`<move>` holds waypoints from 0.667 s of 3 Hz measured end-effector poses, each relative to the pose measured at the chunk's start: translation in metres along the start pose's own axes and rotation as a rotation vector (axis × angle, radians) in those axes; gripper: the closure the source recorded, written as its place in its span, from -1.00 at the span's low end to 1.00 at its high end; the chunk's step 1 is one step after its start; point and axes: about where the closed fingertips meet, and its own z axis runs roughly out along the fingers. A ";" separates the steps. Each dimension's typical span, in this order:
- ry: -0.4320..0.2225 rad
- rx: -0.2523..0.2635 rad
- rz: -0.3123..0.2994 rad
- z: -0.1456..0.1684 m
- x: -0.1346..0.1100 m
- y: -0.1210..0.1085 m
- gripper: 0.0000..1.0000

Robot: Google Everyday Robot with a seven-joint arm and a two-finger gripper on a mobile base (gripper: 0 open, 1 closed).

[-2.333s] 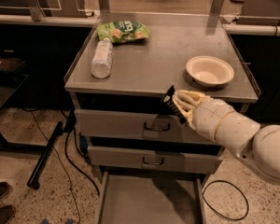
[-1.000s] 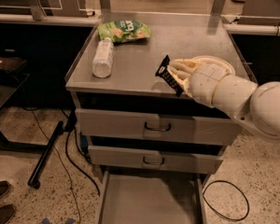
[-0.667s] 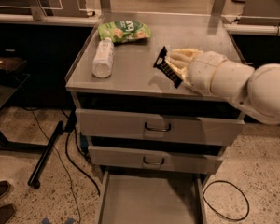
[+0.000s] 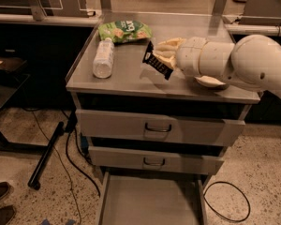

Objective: Pick rxbar chocolate from bottom drawer and place on counter

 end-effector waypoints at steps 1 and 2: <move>0.031 -0.097 -0.010 0.021 0.013 0.012 1.00; 0.063 -0.186 -0.026 0.036 0.024 0.024 1.00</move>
Offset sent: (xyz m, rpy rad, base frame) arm 0.0192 0.0286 -0.0642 -0.1834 0.1795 0.1779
